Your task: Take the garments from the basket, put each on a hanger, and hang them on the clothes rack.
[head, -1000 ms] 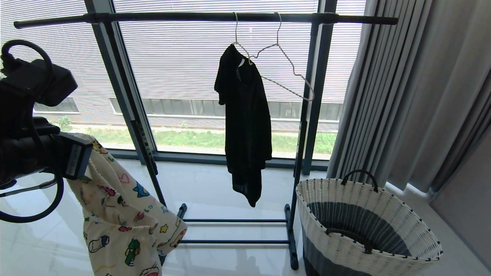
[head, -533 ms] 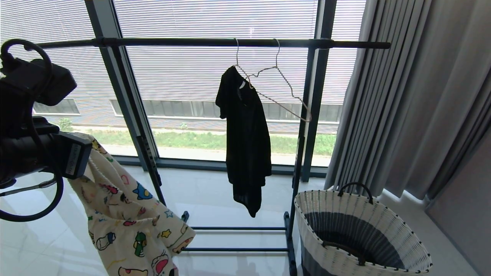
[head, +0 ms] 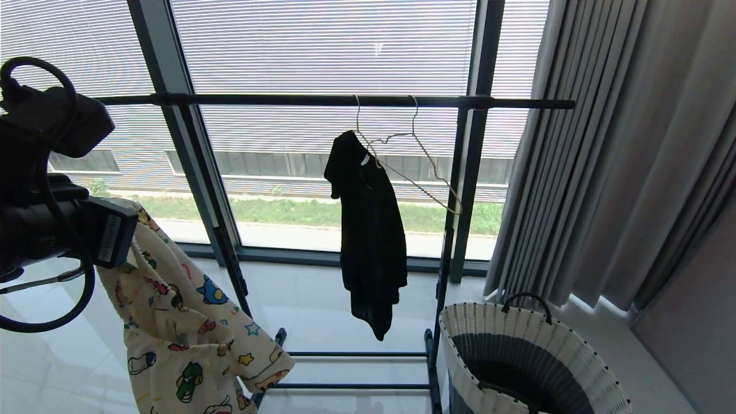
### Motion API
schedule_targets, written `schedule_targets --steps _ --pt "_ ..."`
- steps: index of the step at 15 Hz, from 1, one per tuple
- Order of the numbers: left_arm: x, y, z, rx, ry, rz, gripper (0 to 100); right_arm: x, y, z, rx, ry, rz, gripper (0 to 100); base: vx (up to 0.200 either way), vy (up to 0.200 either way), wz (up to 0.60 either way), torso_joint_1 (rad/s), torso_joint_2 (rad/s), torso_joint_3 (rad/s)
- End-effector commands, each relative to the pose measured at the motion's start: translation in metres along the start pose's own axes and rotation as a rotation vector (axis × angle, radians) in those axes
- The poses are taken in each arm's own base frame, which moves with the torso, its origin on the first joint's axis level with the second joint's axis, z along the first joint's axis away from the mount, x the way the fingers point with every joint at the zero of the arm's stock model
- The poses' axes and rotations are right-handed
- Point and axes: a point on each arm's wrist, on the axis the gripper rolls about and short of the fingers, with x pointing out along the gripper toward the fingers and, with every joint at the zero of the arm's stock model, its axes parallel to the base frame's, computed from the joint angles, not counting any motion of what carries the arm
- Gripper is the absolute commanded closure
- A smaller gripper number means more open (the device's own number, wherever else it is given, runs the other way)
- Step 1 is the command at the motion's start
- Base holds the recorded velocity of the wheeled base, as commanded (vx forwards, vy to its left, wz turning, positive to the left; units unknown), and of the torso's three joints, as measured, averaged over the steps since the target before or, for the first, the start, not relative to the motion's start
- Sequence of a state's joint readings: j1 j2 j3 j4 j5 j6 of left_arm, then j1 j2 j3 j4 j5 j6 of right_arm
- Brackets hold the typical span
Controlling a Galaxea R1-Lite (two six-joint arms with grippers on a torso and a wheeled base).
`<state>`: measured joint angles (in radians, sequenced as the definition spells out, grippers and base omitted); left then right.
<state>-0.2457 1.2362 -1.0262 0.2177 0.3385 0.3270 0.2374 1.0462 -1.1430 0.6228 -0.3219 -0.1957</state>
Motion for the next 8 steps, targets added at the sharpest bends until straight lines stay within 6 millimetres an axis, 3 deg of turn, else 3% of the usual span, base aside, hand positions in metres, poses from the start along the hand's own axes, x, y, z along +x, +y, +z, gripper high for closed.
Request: schedule_targets --steps 1,2,4,8 --pt "0.0007 -0.0003 -0.0004 0.001 0.003 0.000 100 0.0012 0.0005 -0.0001 -0.001 0.004 0.002 0 0.000 0.000 0.00 0.237 -0.51 -0.276" --pt "0.0009 -0.0005 -0.0007 0.001 0.005 -0.001 100 0.0016 0.0007 -0.0006 -0.002 0.007 0.003 0 0.000 0.000 0.00 0.237 -0.53 -0.286" --pt "0.0004 -0.0003 -0.0007 0.001 0.003 0.000 100 0.0021 0.0012 -0.0019 -0.003 0.011 0.007 0 0.000 0.200 0.00 0.217 -0.48 -0.259" --pt "-0.0009 0.0004 -0.0008 -0.001 -0.001 0.001 100 0.0026 0.0018 -0.0017 -0.004 0.009 0.025 0 0.000 0.200 0.00 0.061 -0.11 -0.063"
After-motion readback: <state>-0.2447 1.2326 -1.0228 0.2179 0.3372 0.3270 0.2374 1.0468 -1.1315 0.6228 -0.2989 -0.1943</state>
